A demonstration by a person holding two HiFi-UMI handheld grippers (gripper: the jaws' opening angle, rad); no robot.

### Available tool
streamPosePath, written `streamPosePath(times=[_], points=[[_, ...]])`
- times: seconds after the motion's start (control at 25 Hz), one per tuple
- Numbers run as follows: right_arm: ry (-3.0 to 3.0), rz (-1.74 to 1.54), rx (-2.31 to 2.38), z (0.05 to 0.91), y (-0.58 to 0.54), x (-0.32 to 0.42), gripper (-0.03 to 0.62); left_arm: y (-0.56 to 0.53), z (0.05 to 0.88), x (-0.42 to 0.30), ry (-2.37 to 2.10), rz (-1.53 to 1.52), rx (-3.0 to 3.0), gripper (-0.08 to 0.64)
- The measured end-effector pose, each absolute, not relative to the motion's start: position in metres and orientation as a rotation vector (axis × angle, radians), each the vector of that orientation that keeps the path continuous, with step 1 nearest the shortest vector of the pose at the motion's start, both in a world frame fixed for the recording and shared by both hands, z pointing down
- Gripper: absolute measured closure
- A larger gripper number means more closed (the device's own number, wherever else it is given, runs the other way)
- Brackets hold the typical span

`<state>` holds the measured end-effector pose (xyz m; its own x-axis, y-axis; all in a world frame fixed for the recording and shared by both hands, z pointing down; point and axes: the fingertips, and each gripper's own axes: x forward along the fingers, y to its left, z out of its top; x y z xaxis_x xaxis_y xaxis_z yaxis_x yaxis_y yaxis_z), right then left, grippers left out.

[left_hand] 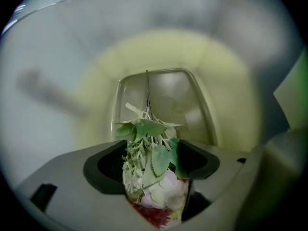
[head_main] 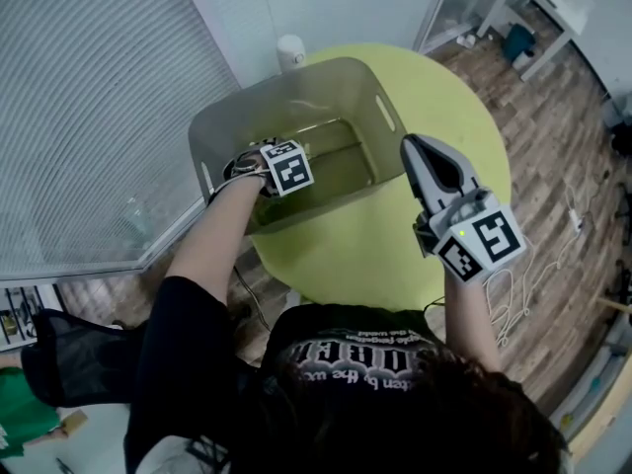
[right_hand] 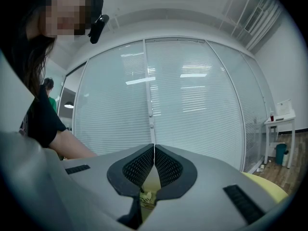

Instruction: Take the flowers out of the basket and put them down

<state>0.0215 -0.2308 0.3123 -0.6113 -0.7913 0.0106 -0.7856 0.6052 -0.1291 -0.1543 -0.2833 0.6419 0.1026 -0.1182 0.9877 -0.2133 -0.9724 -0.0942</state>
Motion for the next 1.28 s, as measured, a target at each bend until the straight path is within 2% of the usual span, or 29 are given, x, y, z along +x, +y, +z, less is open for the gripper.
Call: streamPosePath(times=[0.32,0.56,0.68,1.28], points=[[2.747,-0.18,-1.396,0.311,-0.227,0.034,0.563,-0.281,0.647,-0.154,-0.351,2.01,2.286,0.241],[2.735,-0.176,-1.399,0.31,-0.226,0.037,0.563,-0.281,0.643,-0.157,-0.369,2.045,2.264,0.412],[2.73,-0.173,-1.4,0.309,-0.227,0.038,0.563,-0.282,0.637,-0.161,-0.393,2.031,2.238,0.439],[2.747,-0.158,-1.384,0.31,-0.222,0.038,0.563,-0.287,0.588,-0.151,-0.513,1.912,2.366,0.471]])
